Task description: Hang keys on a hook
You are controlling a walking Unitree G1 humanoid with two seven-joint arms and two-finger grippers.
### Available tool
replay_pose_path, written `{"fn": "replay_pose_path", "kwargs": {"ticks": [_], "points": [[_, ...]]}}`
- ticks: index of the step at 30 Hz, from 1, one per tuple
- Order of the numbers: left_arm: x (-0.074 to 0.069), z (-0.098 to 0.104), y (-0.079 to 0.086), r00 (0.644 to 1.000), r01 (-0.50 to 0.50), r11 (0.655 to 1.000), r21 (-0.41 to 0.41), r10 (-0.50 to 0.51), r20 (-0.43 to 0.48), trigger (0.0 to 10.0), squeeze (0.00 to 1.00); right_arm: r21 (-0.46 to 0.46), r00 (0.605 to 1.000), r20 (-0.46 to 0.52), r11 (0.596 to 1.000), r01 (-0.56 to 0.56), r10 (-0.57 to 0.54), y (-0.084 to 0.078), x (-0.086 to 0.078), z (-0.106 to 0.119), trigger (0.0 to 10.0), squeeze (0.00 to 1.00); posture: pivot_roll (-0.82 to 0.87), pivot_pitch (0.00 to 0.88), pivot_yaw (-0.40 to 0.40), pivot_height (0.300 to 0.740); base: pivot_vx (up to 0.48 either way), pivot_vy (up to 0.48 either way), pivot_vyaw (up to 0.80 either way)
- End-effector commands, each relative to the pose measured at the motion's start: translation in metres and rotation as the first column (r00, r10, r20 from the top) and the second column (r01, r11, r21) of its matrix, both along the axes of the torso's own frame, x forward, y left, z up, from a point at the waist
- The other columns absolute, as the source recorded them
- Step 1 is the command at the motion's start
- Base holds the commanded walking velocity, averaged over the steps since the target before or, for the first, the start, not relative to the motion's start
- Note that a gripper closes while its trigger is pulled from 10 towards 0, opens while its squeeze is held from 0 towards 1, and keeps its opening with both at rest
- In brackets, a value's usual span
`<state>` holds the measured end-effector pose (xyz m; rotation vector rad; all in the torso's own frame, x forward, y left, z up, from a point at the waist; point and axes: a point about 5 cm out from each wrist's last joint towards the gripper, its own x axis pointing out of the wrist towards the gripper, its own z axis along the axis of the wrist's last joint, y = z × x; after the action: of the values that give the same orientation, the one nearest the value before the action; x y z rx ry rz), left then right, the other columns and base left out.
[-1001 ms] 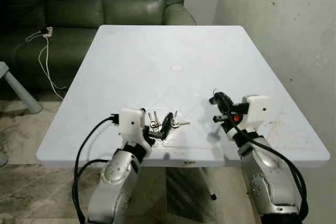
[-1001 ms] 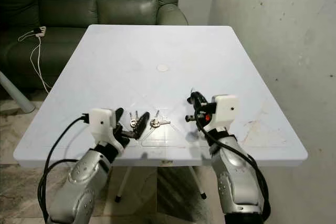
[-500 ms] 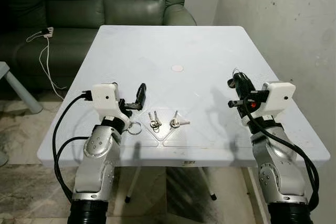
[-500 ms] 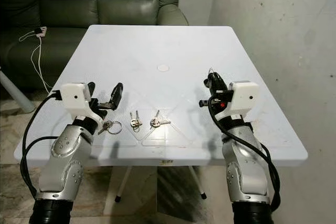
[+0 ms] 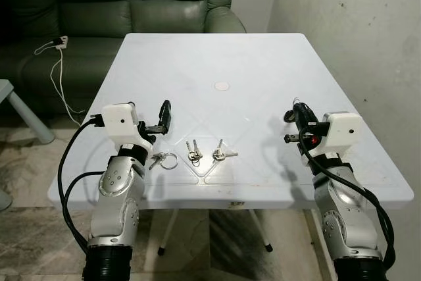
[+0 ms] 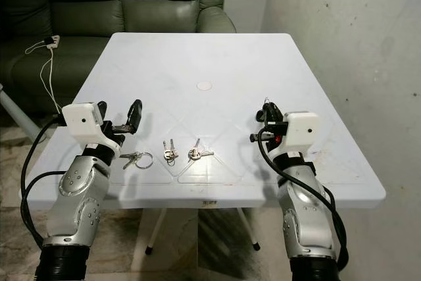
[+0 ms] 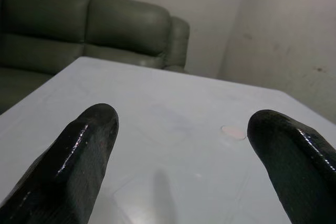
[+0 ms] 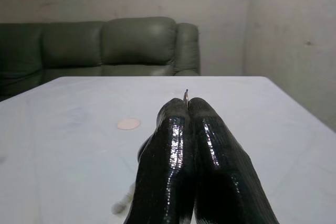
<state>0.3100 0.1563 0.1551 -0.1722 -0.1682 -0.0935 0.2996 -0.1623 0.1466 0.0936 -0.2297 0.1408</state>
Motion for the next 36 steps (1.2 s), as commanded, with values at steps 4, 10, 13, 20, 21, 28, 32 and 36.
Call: {"fn": "replay_pose_path", "kwargs": {"ticks": [4, 10, 13, 20, 21, 28, 32, 36], "points": [[0.0034, 0.0032, -0.0044, 1.0, 0.0, 1.0, 0.003, 0.0, 0.016, 10.0, 0.0, -0.011, 1.0, 0.021, 1.0, 0.013, -0.012, -0.0013, 0.0002, 0.0059, 10.0, 0.0, -0.07, 0.0, -0.025, 0.74, 0.0, 0.0, -0.76], [0.0045, 0.003, -0.0047, 1.0, -0.008, 1.0, 0.005, 0.008, 0.021, 10.0, 0.0, -0.017, 1.0, 0.02, 1.0, 0.006, -0.006, 0.0004, 0.0018, 0.0059, 10.0, 0.0, -0.07, 0.0, -0.024, 0.74, 0.0, 0.0, -0.75], [0.0048, 0.0028, -0.0048, 1.0, -0.009, 1.0, 0.004, 0.009, 0.023, 10.0, 0.0, -0.017, 1.0, 0.02, 1.0, 0.006, -0.005, 0.0007, 0.0023, 0.006, 10.0, 0.0, -0.07, 0.0, -0.024, 0.74, 0.0, 0.0, -0.75], [0.0056, 0.0017, -0.0058, 1.0, -0.009, 1.0, 0.004, 0.009, 0.024, 10.0, 0.0, -0.021, 1.0, 0.023, 1.0, 0.003, -0.003, 0.0017, 0.0031, 0.0067, 10.0, 0.0, -0.08, 0.0, -0.022, 0.74, 0.0, 0.0, -0.74], [0.0056, 0.0017, -0.0058, 1.0, -0.009, 1.0, 0.004, 0.009, 0.024, 10.0, 0.0, -0.021, 1.0, 0.023, 1.0, 0.003, -0.003, 0.0017, 0.0031, 0.0067, 10.0, 0.0, -0.08, 0.0, -0.022, 0.74, 0.0, 0.0, -0.74], [0.0067, 0.0015, -0.0056, 1.0, -0.01, 1.0, 0.008, 0.01, 0.029, 10.0, 0.0, -0.025, 1.0, 0.021, 1.0, 0.002, -0.002, 0.0009, 0.002, 0.006, 10.0, 0.0, -0.08, 0.0, -0.021, 0.74, 0.0, 0.0, -0.74], [0.0076, 0.0014, -0.0064, 1.0, -0.009, 1.0, 0.008, 0.009, 0.03, 10.0, 0.0, -0.027, 1.0, 0.02, 1.0, 0.0, 0.001, 0.0011, 0.0024, 0.006, 10.0, 0.0, -0.08, 0.0, -0.02, 0.74, 0.0, 0.0, -0.74], [0.0081, 0.0013, -0.0074, 1.0, -0.006, 1.0, 0.007, 0.006, 0.03, 10.0, 0.0, -0.029, 1.0, 0.019, 1.0, -0.002, 0.002, 0.0011, 0.0025, 0.0055, 10.0, 0.0, -0.08, 0.0, -0.021, 0.74, 0.0, 0.0, -0.74]]}}
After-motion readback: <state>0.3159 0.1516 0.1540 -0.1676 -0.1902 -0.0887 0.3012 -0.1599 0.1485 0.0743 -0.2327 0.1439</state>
